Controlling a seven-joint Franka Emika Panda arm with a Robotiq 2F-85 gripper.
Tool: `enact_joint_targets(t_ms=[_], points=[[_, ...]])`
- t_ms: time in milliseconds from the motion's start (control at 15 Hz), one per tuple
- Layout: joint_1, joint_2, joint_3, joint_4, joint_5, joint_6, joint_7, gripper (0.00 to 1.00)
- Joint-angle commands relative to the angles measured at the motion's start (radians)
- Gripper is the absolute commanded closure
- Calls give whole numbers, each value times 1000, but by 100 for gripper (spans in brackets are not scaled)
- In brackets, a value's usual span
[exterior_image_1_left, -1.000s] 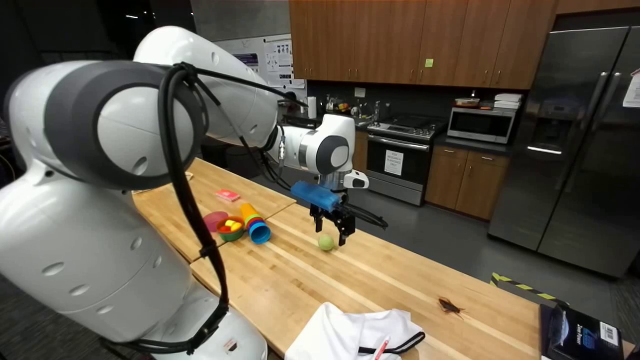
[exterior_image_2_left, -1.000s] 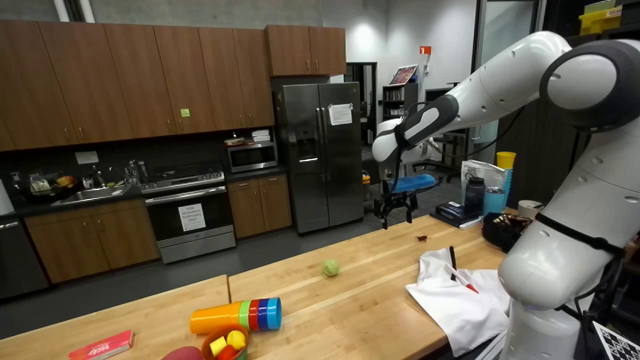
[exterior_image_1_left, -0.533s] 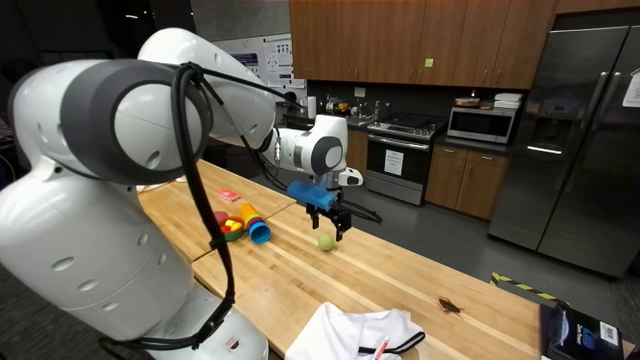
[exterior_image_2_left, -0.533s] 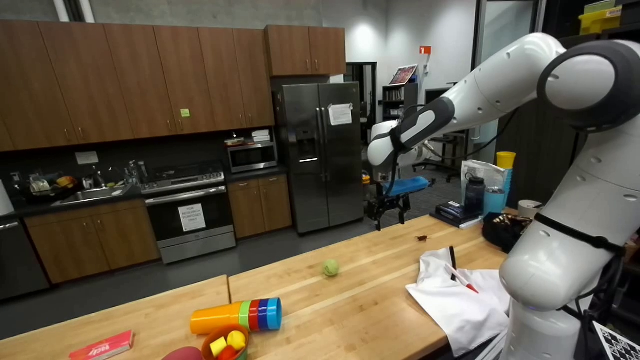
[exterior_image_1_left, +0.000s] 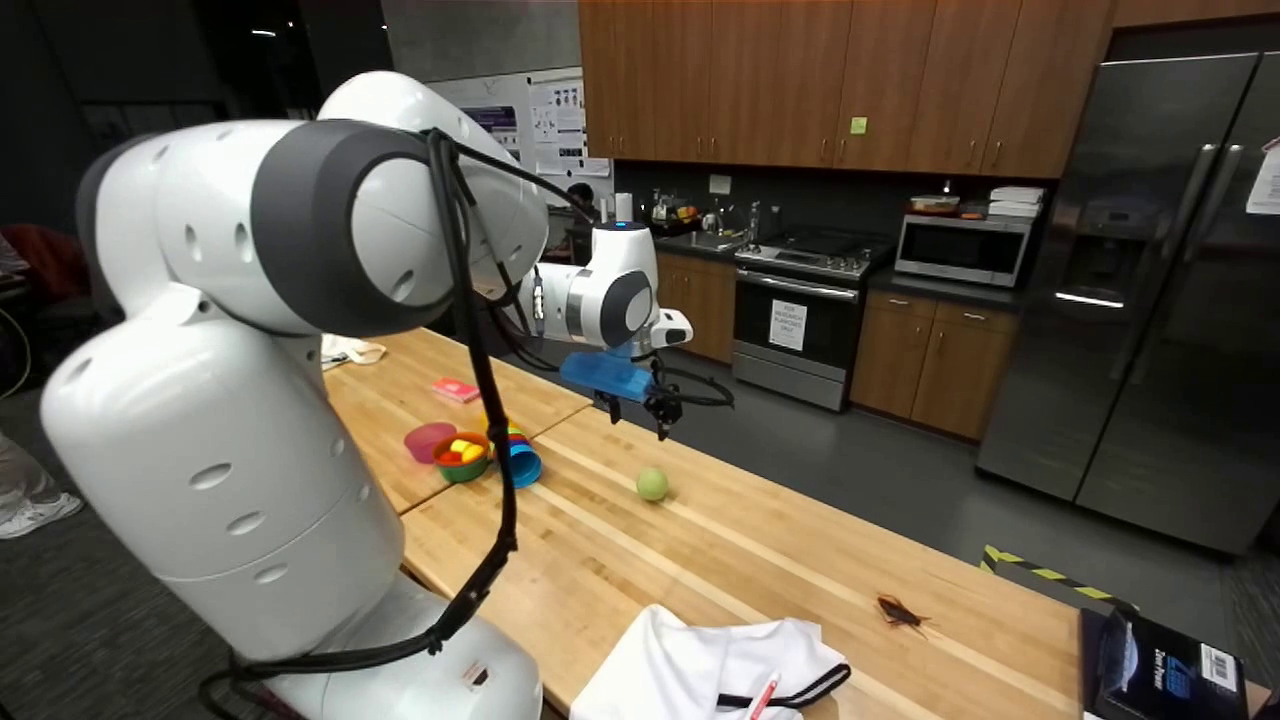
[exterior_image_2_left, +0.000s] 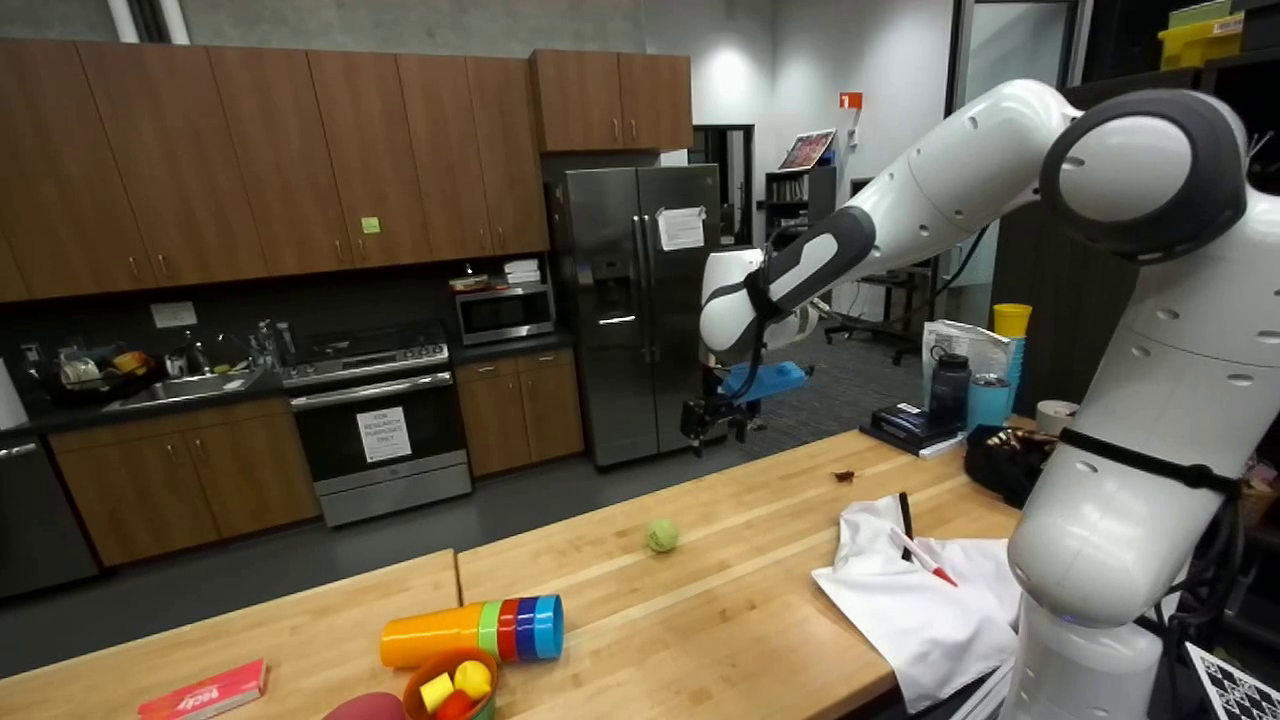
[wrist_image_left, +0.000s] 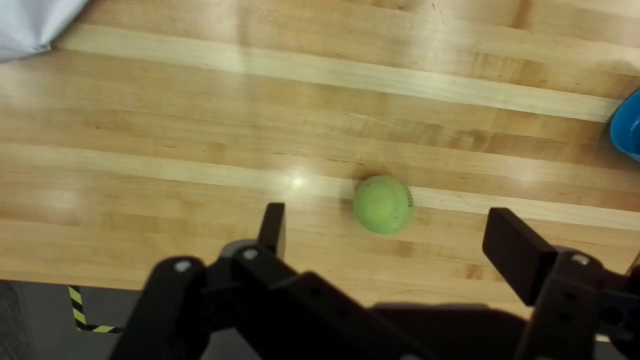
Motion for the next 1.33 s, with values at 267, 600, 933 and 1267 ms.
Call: enact_joint_targets(t_ms=[267, 600, 933, 1267], points=[[16, 60, 7, 54, 0, -4, -16, 0], [17, 64, 7, 57, 0, -4, -18, 0], [17, 64, 7, 57, 0, -4, -19, 0], [17, 64, 7, 57, 0, -4, -19, 0]])
